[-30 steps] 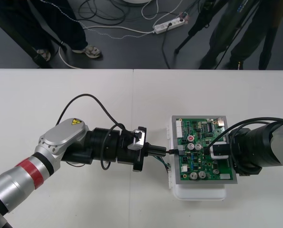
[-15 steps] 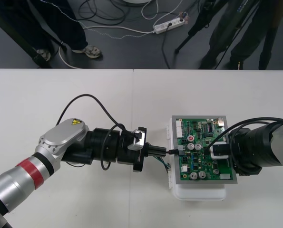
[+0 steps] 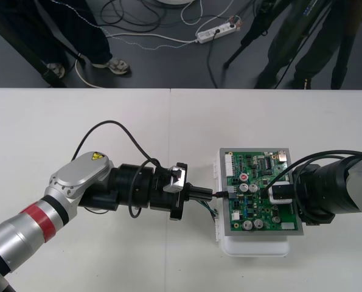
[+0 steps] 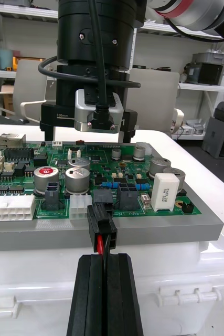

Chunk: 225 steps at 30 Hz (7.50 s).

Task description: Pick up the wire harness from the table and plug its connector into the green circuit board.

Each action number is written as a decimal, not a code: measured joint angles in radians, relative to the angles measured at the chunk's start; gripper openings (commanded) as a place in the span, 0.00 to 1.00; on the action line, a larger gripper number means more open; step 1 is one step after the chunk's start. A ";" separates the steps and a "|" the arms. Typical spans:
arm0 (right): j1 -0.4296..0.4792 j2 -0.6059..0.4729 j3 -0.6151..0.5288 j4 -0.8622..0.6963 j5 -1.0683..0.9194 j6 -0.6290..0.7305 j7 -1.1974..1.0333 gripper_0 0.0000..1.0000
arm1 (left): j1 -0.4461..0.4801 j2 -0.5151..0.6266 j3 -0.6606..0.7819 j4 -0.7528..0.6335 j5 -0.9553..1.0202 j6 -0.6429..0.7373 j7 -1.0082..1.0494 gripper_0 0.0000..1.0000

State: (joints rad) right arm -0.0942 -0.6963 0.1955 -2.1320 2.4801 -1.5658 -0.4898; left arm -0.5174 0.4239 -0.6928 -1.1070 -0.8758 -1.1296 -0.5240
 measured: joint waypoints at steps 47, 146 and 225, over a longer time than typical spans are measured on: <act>0.000 0.000 0.000 0.000 -0.006 0.000 0.000 1.00 | 0.000 0.023 -0.011 -0.001 0.052 -0.028 0.000 0.00; 0.000 0.000 0.000 0.000 -0.008 -0.001 0.000 1.00 | -0.001 -0.015 -0.011 -0.010 -0.003 0.024 0.000 0.00; -0.010 -0.177 -0.319 0.154 -0.422 -0.001 0.226 1.00 | 0.122 0.246 0.305 -0.145 -0.125 -0.146 0.003 1.00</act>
State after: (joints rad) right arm -0.1041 -0.8737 -0.1237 -1.9778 2.0577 -1.5669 -0.2641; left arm -0.3953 0.6697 -0.3879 -1.2524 -1.0003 -1.2760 -0.5206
